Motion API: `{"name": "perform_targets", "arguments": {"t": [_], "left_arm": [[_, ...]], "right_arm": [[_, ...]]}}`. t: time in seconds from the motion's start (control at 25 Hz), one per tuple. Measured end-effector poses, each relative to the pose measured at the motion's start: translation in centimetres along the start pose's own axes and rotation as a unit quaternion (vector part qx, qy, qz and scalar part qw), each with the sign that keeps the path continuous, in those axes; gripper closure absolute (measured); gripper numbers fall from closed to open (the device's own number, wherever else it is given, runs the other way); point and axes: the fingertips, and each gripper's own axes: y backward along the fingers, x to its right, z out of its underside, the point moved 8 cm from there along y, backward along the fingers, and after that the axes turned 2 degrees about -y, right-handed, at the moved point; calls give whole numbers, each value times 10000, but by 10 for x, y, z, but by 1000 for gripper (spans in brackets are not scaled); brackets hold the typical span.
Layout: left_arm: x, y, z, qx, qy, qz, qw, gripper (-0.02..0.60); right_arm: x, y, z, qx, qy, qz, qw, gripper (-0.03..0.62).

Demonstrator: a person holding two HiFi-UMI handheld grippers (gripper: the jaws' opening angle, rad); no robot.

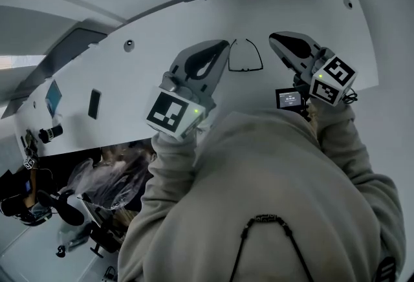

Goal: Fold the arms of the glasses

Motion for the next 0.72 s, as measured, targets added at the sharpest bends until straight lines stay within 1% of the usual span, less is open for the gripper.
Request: {"name": "perform_targets", "arguments": {"t": [0.08, 0.2, 0.28, 0.4, 0.48, 0.64, 0.72], "left_arm": [[0, 2, 1, 70, 22, -61, 10000, 577], [-1, 10, 10, 328, 139, -226, 9991, 577], [0, 13, 19, 334, 225, -249, 9989, 577], [1, 12, 19, 292, 247, -191, 9991, 577], [1, 12, 19, 280, 216, -179, 9992, 577], [1, 12, 20, 142, 115, -192, 9996, 577], [2, 12, 19, 131, 102, -172, 9997, 577]], "right_arm": [[0, 0, 2, -14, -13, -7, 10000, 574], [-2, -2, -2, 157, -134, -87, 9997, 575], [-4, -4, -5, 185, -142, -128, 9996, 575], [-8, -8, -6, 42, 18, -172, 9998, 574], [-8, -11, -3, -47, 14, -194, 9998, 574], [-3, -16, 11, -545, 95, -231, 9982, 575], [-3, -17, 13, -615, 124, -285, 9976, 576]]}}
